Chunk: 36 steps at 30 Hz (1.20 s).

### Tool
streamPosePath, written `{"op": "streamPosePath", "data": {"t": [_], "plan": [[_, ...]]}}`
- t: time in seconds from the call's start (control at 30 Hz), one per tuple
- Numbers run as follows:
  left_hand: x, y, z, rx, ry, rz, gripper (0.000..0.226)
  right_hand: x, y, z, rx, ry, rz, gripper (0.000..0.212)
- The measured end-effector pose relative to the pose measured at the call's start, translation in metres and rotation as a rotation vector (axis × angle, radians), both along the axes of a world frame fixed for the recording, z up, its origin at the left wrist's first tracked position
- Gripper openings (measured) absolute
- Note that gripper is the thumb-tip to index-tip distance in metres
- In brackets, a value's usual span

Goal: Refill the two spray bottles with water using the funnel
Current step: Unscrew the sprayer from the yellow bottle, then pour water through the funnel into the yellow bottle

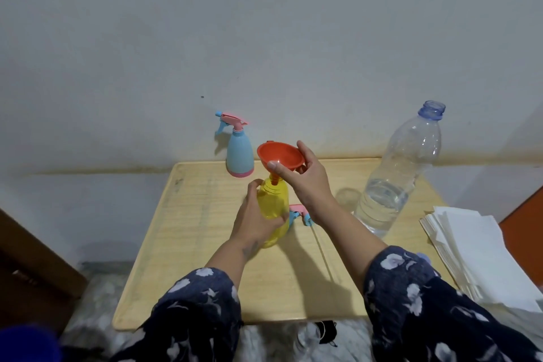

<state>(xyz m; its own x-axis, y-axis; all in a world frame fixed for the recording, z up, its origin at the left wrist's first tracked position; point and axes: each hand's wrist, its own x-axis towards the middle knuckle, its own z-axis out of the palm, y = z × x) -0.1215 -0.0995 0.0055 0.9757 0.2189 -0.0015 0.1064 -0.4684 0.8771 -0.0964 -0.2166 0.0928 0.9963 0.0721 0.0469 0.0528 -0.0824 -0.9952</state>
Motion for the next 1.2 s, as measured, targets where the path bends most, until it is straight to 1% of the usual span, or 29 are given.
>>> {"op": "streamPosePath", "data": {"t": [0.1,0.17,0.23,0.3,0.37,0.4,0.47,0.57,0.67,0.77,0.9,1.0,1.1,1.2], "plan": [[-0.008,-0.004,-0.007,0.003,0.017,0.041,0.085,-0.008,-0.006,-0.007,-0.054,0.007,0.052,0.1],[-0.012,-0.006,-0.013,-0.014,0.027,0.052,0.085,-0.014,-0.013,-0.013,-0.048,0.029,0.089,0.104],[-0.016,-0.008,-0.019,-0.037,0.02,0.059,0.083,-0.02,-0.022,-0.02,-0.029,0.048,0.07,0.102],[-0.018,-0.008,-0.024,-0.047,0.01,0.074,0.081,-0.026,-0.034,-0.03,-0.073,0.016,-0.029,0.093],[-0.017,-0.01,-0.028,-0.054,0.008,0.082,0.083,-0.032,-0.052,-0.042,-0.216,-0.061,-0.155,0.083],[-0.016,-0.011,-0.03,-0.055,0.012,0.084,0.085,-0.034,-0.062,-0.047,-0.293,-0.102,-0.208,0.081],[-0.014,-0.012,-0.033,-0.061,0.033,0.087,0.091,-0.039,-0.083,-0.051,-0.401,-0.183,-0.315,0.083],[-0.013,-0.012,-0.039,-0.025,0.088,0.093,0.105,-0.039,-0.106,-0.052,-0.502,-0.295,-0.517,0.09],[-0.012,-0.013,-0.044,0.013,0.105,0.109,0.105,-0.035,-0.122,-0.051,-0.514,-0.301,-0.652,0.096],[-0.012,-0.013,-0.047,0.035,0.095,0.111,0.106,-0.024,-0.135,-0.047,-0.495,-0.285,-0.706,0.105],[-0.012,-0.015,-0.049,0.029,0.079,0.109,0.105,0.0,-0.149,-0.043,-0.453,-0.288,-0.641,0.115],[-0.013,-0.016,-0.051,0.025,0.062,0.103,0.105,0.012,-0.156,-0.044,-0.373,-0.328,-0.577,0.122],[-0.014,-0.015,-0.051,0.025,0.041,0.104,0.105,0.018,-0.157,-0.046,-0.354,-0.344,-0.568,0.122],[-0.014,-0.016,-0.05,0.007,0.042,0.102,0.105,0.021,-0.155,-0.045,-0.368,-0.39,-0.62,0.113]]}}
